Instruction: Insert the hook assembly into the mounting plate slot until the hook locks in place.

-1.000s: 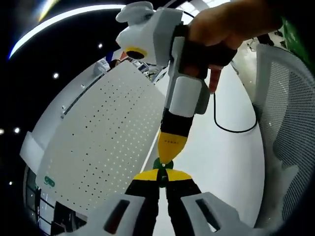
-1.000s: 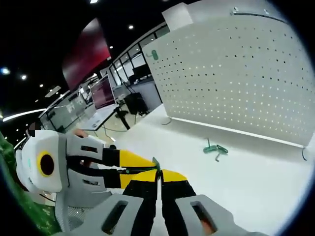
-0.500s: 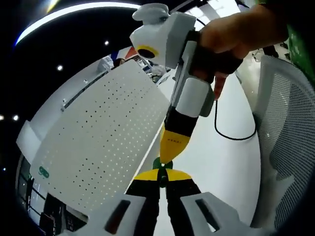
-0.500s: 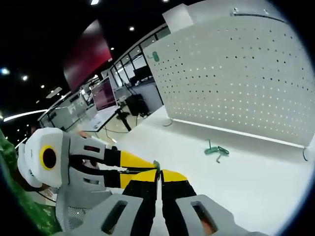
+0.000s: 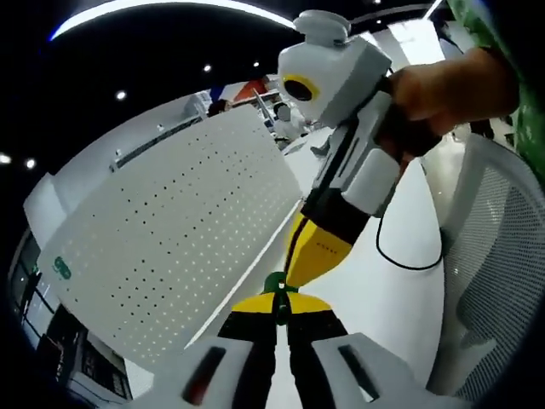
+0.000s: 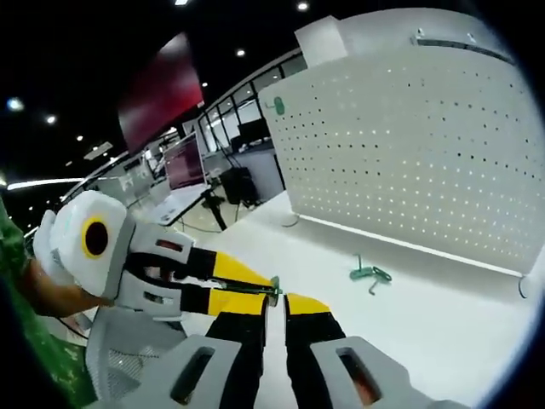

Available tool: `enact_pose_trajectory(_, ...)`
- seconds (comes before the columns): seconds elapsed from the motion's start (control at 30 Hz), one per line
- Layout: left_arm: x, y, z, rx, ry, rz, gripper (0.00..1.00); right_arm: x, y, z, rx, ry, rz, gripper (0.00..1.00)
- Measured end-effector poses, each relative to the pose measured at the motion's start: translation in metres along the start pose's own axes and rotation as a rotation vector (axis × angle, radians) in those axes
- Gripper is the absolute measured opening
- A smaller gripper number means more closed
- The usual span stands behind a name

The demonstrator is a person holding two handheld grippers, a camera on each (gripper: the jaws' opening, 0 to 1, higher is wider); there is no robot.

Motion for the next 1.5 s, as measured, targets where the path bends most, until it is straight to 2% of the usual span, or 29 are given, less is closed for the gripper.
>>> enact_pose_trajectory(0.33,-0.014,-0.006,-0.001,0.057,-0.211,0.046,0.03,-0.003,-0.006,0.012,0.084,-0.115,-0.022,0.1)
enact_pose_trajectory(0.6,-0.026,-0.017,-0.005,0.085,-0.43,0.107,0.03,-0.003,-0.011,0.019,0.143,-0.158,-0.034,0.17)
enact_pose_trajectory(0.73,-0.033,-0.024,-0.006,0.096,-0.506,0.136,0.03,-0.002,-0.014,0.022,0.172,-0.172,-0.037,0.22)
enact_pose_trajectory(0.83,-0.039,-0.029,-0.006,0.098,-0.525,0.139,0.03,-0.003,-0.016,0.022,0.179,-0.175,-0.028,0.25)
enact_pose_trajectory(1.03,-0.051,-0.033,-0.007,0.089,-0.513,0.158,0.03,-0.004,-0.022,0.024,0.189,-0.186,-0.019,0.37)
enact_pose_trajectory(1.2,-0.064,-0.035,-0.011,0.08,-0.515,0.183,0.03,-0.003,-0.029,0.025,0.199,-0.191,-0.017,0.52)
enact_pose_trajectory(1.5,-0.091,-0.036,-0.006,0.083,-0.498,0.216,0.03,0.002,-0.048,0.028,0.242,-0.194,-0.017,0.69)
Point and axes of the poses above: the point that each gripper's makers call its tool centre point, and the gripper's own axes: y roughly forward along the fingers, x roughly to its right, z roughly out of its top, the point moved 5 cm from there along -y, roughly backward along the fingers, and after that the axes turned 11 degrees about y, right-handed, at the moved point
